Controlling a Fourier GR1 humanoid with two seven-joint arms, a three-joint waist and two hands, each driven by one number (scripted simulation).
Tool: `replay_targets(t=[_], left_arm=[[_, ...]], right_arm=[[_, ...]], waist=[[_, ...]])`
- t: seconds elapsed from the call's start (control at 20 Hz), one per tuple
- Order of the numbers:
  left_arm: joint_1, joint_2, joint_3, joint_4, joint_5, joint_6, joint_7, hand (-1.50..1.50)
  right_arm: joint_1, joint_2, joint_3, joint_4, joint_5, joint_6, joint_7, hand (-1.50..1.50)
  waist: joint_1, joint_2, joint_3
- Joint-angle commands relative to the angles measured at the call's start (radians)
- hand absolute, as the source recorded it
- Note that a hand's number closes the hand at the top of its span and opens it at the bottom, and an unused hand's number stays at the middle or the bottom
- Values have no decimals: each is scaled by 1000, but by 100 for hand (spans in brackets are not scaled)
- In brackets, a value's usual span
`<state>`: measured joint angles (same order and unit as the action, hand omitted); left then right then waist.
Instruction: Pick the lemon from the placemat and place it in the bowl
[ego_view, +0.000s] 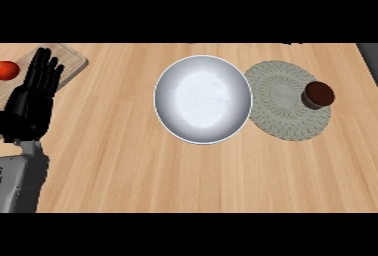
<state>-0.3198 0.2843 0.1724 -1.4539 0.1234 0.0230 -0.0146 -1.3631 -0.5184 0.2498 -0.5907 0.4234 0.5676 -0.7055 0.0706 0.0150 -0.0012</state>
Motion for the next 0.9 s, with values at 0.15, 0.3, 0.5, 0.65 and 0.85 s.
replay_targets(t=[0.15, 0.3, 0.5, 0.65, 0.85], left_arm=[[-3, 26, 32, 12, 12, -7, 10, 0], [53, 5, 19, 9, -1, -11, -34, 0], [44, 34, 53, -29, 25, -11, 28, 0], [6, 55, 77, 21, 23, -15, -6, 0], [62, 9, 35, -25, 4, -4, -4, 0]], right_arm=[[22, 148, 102, -6, 14, 93, -78, 150], [59, 201, 132, 2, 28, 38, -67, 150], [53, 252, 159, 66, 117, -121, -30, 150], [110, 331, 172, 126, 135, -177, 58, 150], [114, 358, 129, 201, 108, -114, 74, -150]], waist=[[-43, -6, 0], [-45, -7, 0], [-42, -9, 1], [-47, -6, 1], [-47, -10, 1]])
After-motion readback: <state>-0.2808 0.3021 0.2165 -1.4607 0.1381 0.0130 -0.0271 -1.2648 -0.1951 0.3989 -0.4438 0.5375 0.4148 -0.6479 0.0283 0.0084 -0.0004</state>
